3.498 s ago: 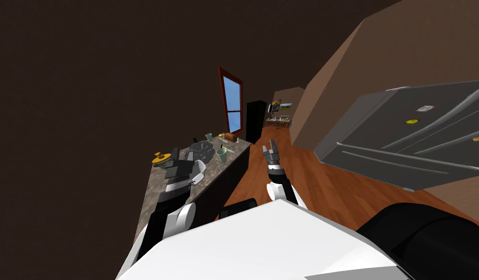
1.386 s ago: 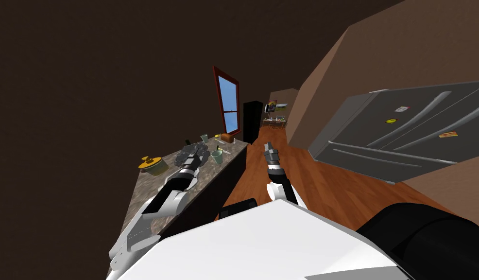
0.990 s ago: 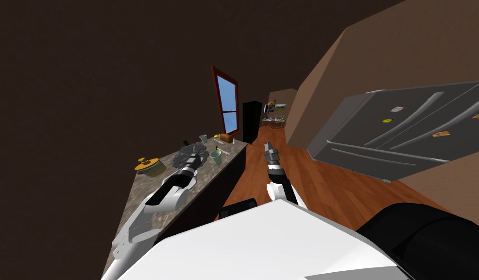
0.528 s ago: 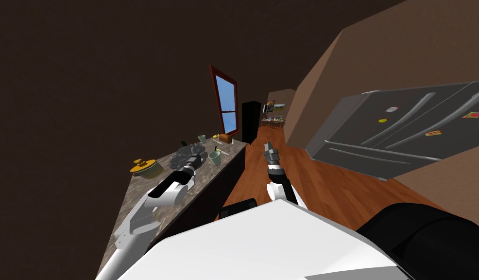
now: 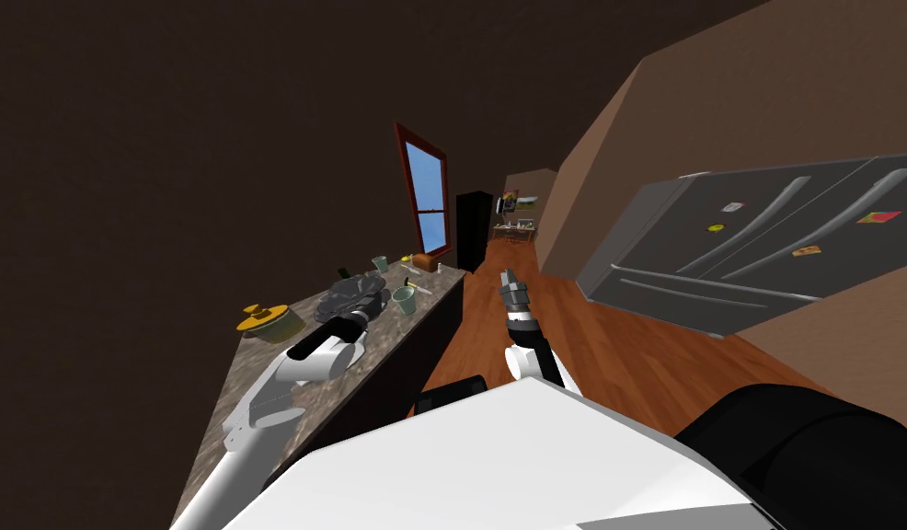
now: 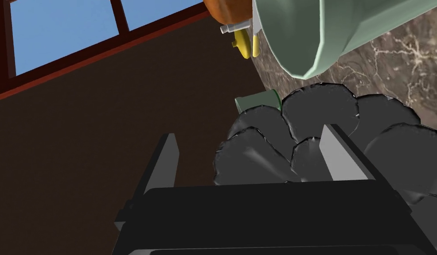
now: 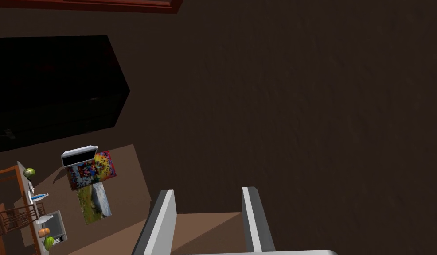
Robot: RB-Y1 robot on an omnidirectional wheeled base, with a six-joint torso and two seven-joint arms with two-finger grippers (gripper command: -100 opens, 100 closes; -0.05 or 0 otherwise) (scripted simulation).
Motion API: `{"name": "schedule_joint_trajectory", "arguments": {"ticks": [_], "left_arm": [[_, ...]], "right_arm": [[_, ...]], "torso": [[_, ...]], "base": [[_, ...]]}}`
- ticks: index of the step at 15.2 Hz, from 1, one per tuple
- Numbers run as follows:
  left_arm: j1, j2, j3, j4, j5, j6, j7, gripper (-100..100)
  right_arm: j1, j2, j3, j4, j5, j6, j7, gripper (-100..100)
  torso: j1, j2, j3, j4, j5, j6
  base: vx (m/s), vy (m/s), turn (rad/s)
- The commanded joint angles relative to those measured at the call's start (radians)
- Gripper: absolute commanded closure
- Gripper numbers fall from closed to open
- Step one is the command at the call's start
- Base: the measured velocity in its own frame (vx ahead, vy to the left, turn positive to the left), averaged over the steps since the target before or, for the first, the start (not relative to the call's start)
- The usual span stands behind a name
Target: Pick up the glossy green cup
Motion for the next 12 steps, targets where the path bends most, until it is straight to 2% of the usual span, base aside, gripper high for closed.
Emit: {"name": "schedule_joint_trajectory", "arguments": {"ticks": [1,4,5,7,8,10,11,12], "left_arm": [[-0.030,0.023,0.007,0.012,0.032,0.050,-0.013,-100],[-0.030,0.023,0.007,0.012,0.032,0.099,-0.013,-100],[-0.058,0.040,0.011,0.026,0.058,0.133,-0.025,-100],[-0.058,0.040,0.011,0.026,0.058,0.171,-0.025,-100],[-0.086,0.057,0.016,0.039,0.084,0.197,-0.036,-100],[-0.086,0.057,0.016,0.039,0.084,0.238,-0.036,-100],[-0.086,0.057,0.016,0.039,0.084,0.242,-0.036,-100],[-0.114,0.073,0.020,0.053,0.110,0.277,-0.048,-100]], "right_arm": [[0.000,0.000,0.000,0.000,0.000,0.000,0.000,0],[0.000,0.000,0.000,0.000,0.000,0.000,0.000,0],[0.000,0.000,0.000,0.000,0.000,0.000,0.000,0],[0.000,0.000,0.000,0.000,0.000,0.000,0.000,0],[0.000,0.000,0.000,0.000,0.000,0.000,0.000,0],[0.000,0.000,0.000,0.000,0.000,0.000,0.000,0],[0.000,0.000,0.000,0.000,0.000,0.000,0.000,0],[0.000,0.000,0.000,0.000,0.000,0.000,0.000,0]], "torso": [[0.000,0.000,0.000,0.000,0.000,0.000],[0.000,0.000,0.000,0.000,0.000,0.000],[0.000,0.000,0.000,0.000,0.000,0.000],[0.000,0.000,0.000,0.000,0.000,0.000],[0.000,0.000,0.000,0.000,0.000,0.000],[0.000,0.000,0.000,0.000,0.000,0.000],[0.000,0.000,0.000,0.000,0.000,0.000],[0.000,0.000,0.000,0.000,0.000,0.000]], "base": [[0.015,-0.011,-0.039],[0.014,-0.009,-0.017],[0.012,-0.010,-0.035],[0.014,-0.010,-0.034],[0.015,-0.011,-0.038],[0.016,-0.011,-0.031],[0.007,-0.005,0.002],[0.011,-0.009,-0.035]]}}
